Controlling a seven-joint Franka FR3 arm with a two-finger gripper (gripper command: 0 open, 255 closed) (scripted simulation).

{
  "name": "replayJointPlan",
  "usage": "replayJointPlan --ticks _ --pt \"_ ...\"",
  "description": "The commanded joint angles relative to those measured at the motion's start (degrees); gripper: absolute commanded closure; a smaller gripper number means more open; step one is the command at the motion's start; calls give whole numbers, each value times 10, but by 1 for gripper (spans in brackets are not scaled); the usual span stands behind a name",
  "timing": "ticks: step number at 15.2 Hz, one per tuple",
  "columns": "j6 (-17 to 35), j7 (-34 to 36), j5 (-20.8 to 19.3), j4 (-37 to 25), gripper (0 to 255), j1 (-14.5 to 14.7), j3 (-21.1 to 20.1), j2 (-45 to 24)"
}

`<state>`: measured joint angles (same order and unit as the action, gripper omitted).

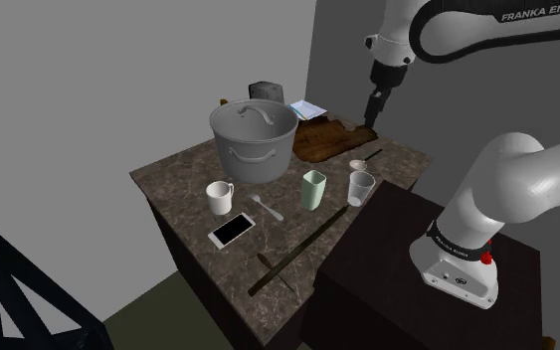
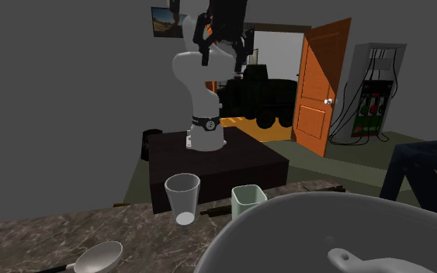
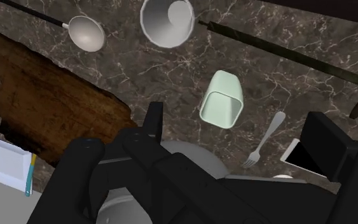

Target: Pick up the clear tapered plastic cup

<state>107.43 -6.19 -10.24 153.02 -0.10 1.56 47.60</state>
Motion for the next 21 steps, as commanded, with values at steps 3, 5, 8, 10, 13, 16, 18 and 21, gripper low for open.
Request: replayJointPlan --ticks 3,5,8,10,13,16,18,21 --pt "83 -9 -23 70 0 -11 18 -12" --pt "127 -12 -36 100 0 -18 26 -27" --pt "200 -15 -59 139 0 -32 39 -61" --pt "254 -15 -78 161 0 -44 46 -93" --pt "343 -10 -112 185 0 -67 55 -157" --pt "439 5 -160 197 0 -102 56 -242" --pt "505 30 -208 196 0 -136 48 -308" --pt "591 123 -350 174 0 -215 22 -418"
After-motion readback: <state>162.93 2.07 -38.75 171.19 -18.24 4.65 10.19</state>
